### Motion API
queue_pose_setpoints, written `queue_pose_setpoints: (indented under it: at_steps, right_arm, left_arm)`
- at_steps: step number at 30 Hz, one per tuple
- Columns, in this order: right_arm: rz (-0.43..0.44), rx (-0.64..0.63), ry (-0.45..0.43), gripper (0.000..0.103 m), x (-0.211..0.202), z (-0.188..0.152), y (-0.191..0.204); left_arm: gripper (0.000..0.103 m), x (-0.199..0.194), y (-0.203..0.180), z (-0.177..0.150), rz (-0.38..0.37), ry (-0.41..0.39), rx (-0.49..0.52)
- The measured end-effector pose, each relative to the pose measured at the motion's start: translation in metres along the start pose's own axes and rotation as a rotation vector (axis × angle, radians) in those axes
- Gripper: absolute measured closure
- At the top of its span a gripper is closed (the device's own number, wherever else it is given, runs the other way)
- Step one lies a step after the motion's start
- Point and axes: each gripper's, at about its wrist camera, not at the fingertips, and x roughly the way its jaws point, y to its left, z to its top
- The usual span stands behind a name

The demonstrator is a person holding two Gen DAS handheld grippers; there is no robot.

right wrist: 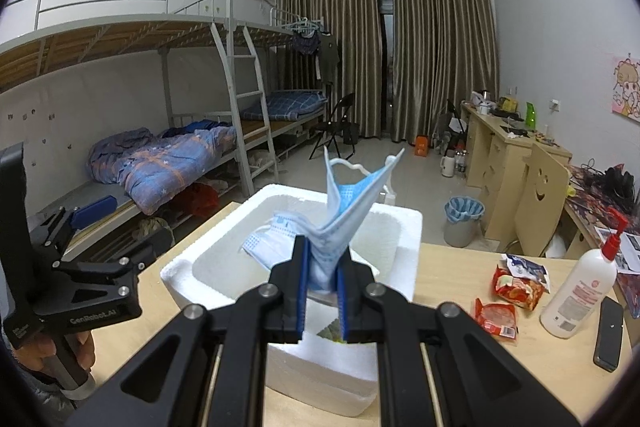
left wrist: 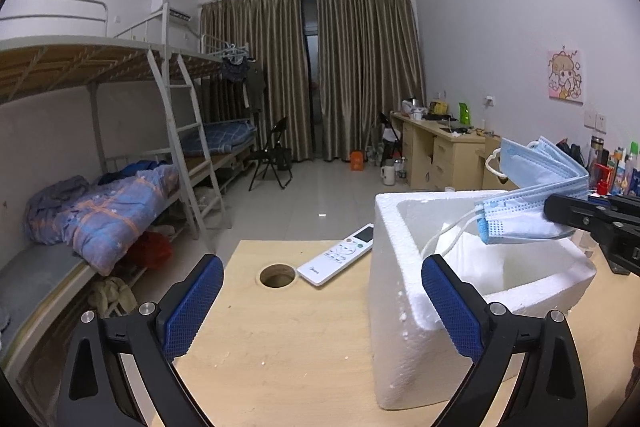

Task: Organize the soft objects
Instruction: 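Lower the blue mask into the foam box and open the right tool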

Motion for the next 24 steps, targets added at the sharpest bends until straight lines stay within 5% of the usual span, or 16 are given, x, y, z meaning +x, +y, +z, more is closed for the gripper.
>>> queue_pose_setpoints:
  at_steps: [18, 20, 22, 24]
  right_arm:
    - [-0.027, -0.005, 0.100, 0.087, 0.040, -0.004, 0.008]
    - [-0.026, -0.006, 0.104, 0.078, 0.041, -0.005, 0.008]
    - [-0.025, 0.005, 0.103, 0.046, 0.042, -0.005, 0.007]
    - [-0.042, 0.009, 0.106, 0.035, 0.043, -0.006, 0.005]
  left_arm:
    - [0.003, -0.005, 0.005, -0.007, -0.019, -0.013, -0.016]
    - [0.003, -0.005, 0.005, -0.007, -0.019, -0.014, -0.018]
    - [0.003, -0.006, 0.005, -0.007, -0.020, -0.013, -0.019]
    - [0.003, -0.007, 0.005, -0.006, -0.019, -0.016, -0.018]
